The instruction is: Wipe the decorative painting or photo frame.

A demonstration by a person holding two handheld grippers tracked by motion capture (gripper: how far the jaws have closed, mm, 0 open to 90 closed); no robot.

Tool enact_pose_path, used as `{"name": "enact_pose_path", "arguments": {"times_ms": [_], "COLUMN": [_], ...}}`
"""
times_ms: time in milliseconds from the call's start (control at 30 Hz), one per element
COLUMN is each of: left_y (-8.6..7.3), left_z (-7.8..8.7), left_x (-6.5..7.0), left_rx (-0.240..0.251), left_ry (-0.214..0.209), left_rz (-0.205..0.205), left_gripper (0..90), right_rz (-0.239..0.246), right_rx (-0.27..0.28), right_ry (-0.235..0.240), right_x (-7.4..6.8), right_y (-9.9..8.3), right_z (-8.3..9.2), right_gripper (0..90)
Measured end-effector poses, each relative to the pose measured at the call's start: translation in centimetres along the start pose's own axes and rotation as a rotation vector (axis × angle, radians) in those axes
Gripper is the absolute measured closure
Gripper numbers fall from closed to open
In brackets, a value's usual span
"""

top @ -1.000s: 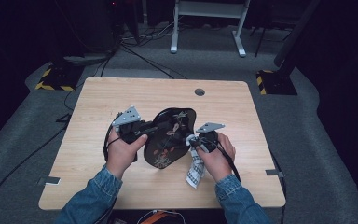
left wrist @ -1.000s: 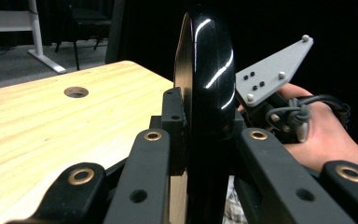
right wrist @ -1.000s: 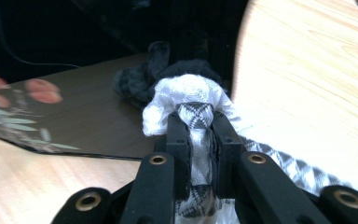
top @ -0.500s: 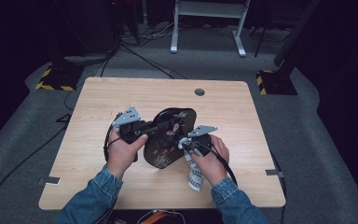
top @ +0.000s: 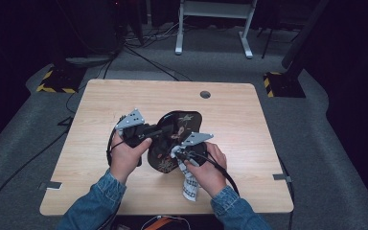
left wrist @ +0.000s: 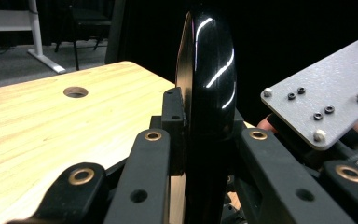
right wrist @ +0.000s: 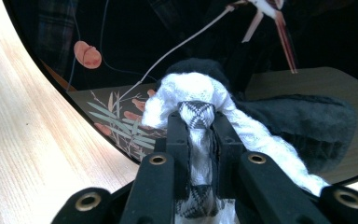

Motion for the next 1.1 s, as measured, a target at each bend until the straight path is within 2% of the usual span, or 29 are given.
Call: {"name": "enact_pose_path", "arguments": {"times_ms": [33, 133, 167, 367, 400, 633, 767, 933, 1033, 1100], "left_y": [0.0, 0.0, 0.0, 0.0, 0.0, 0.0, 0.0, 0.0, 0.0, 0.0], "left_z": [0.0, 0.0, 0.0, 0.0, 0.0, 0.0, 0.0, 0.0, -0.1, -0.1], "left_x": [0.0, 0.0, 0.0, 0.0, 0.0, 0.1, 0.0, 0.0, 0.0, 0.0], "left_rx": [-0.001, -0.006, -0.004, -0.006, -0.006, -0.005, -0.005, -0.003, -0.003, -0.002], "left_ry": [-0.002, 0.002, 0.001, 0.001, 0.001, -0.001, 0.0, 0.002, 0.005, 0.006], "left_rz": [0.001, 0.0, 0.0, -0.003, -0.003, 0.001, 0.0, 0.002, -0.001, -0.001], "left_gripper": [79.5, 79.5, 79.5, 79.4, 79.4, 79.4, 79.3, 79.4, 79.4, 79.4], "right_rz": [-0.011, -0.025, -0.025, -0.065, -0.065, -0.115, -0.126, -0.123, -0.122, -0.104], "right_rx": [0.002, -0.016, -0.016, -0.037, -0.037, -0.057, -0.069, -0.072, -0.065, -0.064], "right_ry": [0.006, -0.024, -0.024, -0.076, -0.076, -0.127, -0.154, -0.16, -0.129, -0.11], "right_x": [0.2, 1.3, 1.3, 3.8, 3.8, 6.4, 7.3, 7.2, 6.3, 5.4], "right_y": [-0.1, -0.8, -0.8, -2.1, -2.1, -3.6, -4.1, -4.1, -3.8, -3.5], "right_z": [0.0, -0.1, -0.1, -0.3, -0.3, -0.4, -0.4, -0.5, -0.6, -0.7], "right_gripper": [81.4, 81.5, 81.5, 81.4, 81.4, 81.4, 81.4, 81.4, 81.3, 81.3]}}
Point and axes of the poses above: each handheld gripper's, and its own axes: z roughly backward along the jaws, y roughly out of its top, x roughly to its right, the point moved 9 cm from there along -z, roughly forward along the jaws, and after that the axes turned 2 degrees about -z, right-handed, at the moved point
